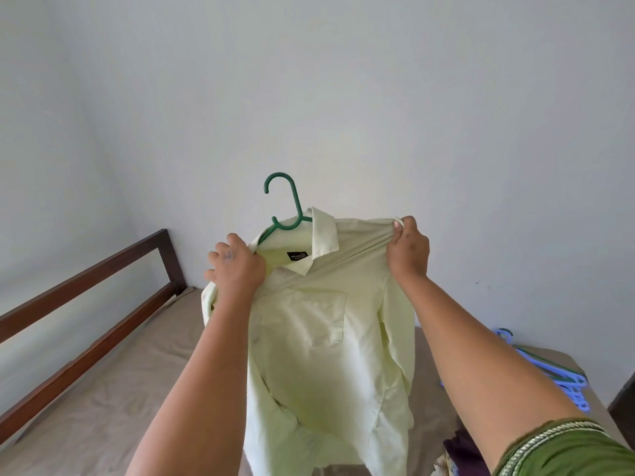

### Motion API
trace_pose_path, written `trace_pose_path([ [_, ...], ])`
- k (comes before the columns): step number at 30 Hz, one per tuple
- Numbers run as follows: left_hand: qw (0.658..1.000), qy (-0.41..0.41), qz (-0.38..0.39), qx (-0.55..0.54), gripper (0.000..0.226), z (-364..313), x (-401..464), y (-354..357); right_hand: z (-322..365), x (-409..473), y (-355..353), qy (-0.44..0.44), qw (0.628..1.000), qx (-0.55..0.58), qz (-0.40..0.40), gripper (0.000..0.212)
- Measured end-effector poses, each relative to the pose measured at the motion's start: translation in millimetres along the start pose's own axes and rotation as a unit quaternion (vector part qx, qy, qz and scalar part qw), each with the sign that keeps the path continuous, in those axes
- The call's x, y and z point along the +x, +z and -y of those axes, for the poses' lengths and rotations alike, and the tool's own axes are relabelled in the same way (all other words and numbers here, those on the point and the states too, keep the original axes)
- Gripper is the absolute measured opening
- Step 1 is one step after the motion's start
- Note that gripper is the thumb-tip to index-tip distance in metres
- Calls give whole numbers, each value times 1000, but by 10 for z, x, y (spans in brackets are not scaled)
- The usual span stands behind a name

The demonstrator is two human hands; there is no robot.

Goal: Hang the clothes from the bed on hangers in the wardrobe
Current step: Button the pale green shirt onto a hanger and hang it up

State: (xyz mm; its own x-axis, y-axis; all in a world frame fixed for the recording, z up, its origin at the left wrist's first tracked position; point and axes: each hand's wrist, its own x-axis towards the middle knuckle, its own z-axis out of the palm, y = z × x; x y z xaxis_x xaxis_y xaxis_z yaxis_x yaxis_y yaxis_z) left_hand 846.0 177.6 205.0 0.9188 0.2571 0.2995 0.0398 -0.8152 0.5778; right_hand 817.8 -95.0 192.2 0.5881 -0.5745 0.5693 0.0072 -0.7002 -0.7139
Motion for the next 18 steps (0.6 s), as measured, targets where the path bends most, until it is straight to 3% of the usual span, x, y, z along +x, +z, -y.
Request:
trace_pose_path([
  [4,998,-28,56,-20,30,-48,69,-46,7,-30,-1,24,998,62,-11,26],
  [9,994,102,36,-31,12,-31,130,-15,-55,16,-8,86,994,41,45,22],
  [11,992,118,22,-27,14,-106,95,20,25,-23,41,97,995,-9,26,52],
  [13,993,120,15,5,14,-200,49,68,256,-152,87,-19,996,74,-38,68],
  [14,992,124,15,20,14,-250,26,96,378,-229,109,-101,987,121,-29,72],
  [16,990,135,22,37,17,-325,-15,153,571,-350,156,-205,965,150,62,83],
  [18,988,146,27,33,18,-339,-40,198,670,-351,197,-188,958,159,149,105],
])
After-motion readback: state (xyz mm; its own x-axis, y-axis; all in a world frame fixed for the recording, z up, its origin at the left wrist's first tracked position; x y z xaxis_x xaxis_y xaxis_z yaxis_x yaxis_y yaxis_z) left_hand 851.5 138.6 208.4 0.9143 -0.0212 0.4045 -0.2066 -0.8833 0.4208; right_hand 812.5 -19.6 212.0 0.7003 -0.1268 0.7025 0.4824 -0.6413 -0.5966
